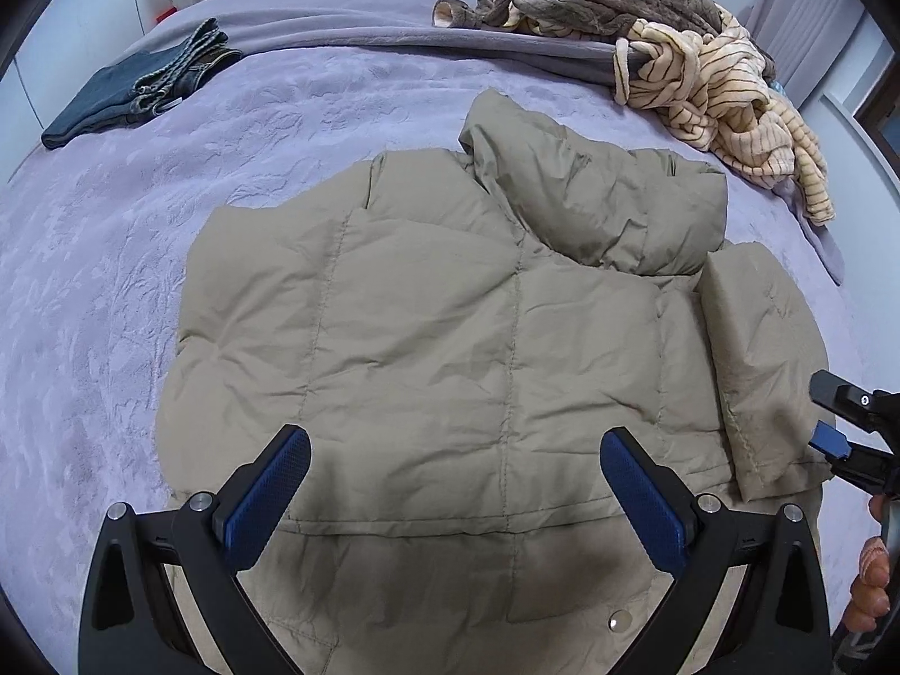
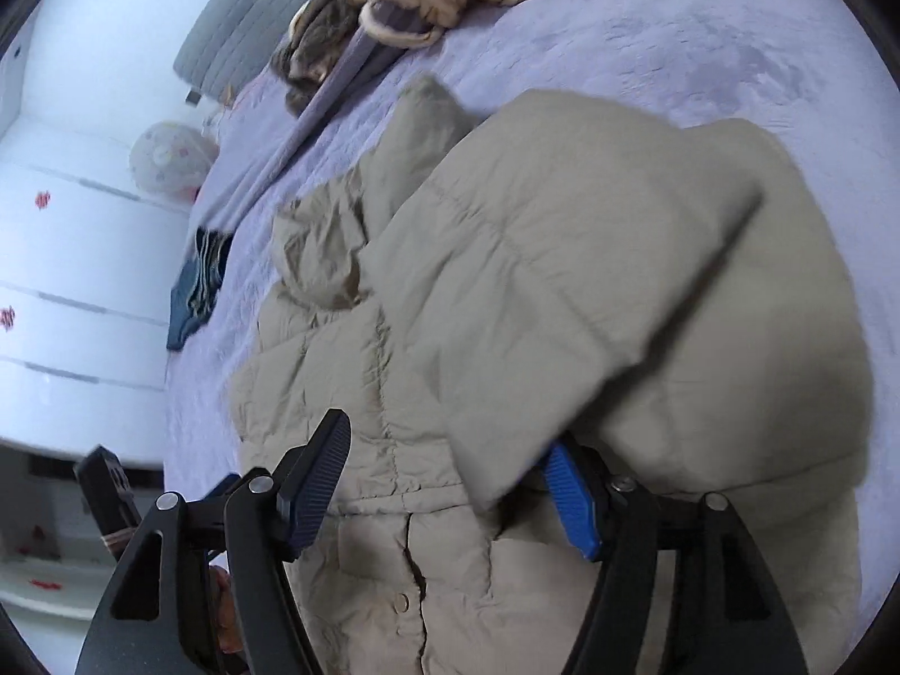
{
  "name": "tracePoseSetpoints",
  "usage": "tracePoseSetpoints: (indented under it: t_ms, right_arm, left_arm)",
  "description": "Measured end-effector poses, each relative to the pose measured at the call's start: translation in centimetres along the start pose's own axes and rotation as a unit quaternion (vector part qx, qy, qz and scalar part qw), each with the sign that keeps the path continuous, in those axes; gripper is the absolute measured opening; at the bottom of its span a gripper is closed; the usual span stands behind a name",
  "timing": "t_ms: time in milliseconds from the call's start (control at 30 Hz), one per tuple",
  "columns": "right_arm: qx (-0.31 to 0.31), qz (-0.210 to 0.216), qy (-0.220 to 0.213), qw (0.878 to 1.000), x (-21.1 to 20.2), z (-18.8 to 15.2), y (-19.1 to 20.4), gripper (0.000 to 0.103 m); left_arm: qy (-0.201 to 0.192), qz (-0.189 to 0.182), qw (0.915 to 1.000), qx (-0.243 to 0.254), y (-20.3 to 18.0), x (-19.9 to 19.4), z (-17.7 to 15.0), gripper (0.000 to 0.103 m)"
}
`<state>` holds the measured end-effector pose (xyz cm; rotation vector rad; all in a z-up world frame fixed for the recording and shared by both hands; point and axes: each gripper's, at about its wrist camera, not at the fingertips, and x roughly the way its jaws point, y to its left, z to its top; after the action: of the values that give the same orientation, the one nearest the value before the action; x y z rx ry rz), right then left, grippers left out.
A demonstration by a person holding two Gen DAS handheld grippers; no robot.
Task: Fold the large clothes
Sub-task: 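Grasp the other sleeve with the right tool and fold it across the body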
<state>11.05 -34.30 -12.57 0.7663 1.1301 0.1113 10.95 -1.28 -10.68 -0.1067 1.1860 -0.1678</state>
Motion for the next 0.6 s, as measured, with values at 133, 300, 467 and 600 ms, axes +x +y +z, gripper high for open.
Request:
tracePoseSetpoints:
  t_ms: [133, 300, 467, 600]
  right_arm:
    - [0.094, 0.02, -0.038, 0.995, -1.0, 2.5, -3.5, 0.07]
    - [0.015, 0.033, -0.055, 0.998, 0.1, 5.0, 0.6, 0.011]
    - [-0.157, 0.036, -0.007, 0.987, 3.1, 2.0, 9.6, 0.011]
    - [-0.226, 0.022, 0.057, 0.972, 7.2, -2.2, 13.2, 0.012]
  left_arm:
    - [0.005, -0.032, 0.9993, -0.018, 1.0, 0.6, 0.8, 0.103]
    - [0.021, -0.104, 0.992, -0.068, 3.5, 0.8, 1.5, 0.103]
    - [0.021, -0.184, 0.9766, -0.109, 6.1, 0.3, 1.7, 0.103]
    - [0.023, -0.237, 0.9617, -0.135, 7.1, 0.4, 2.0, 0.103]
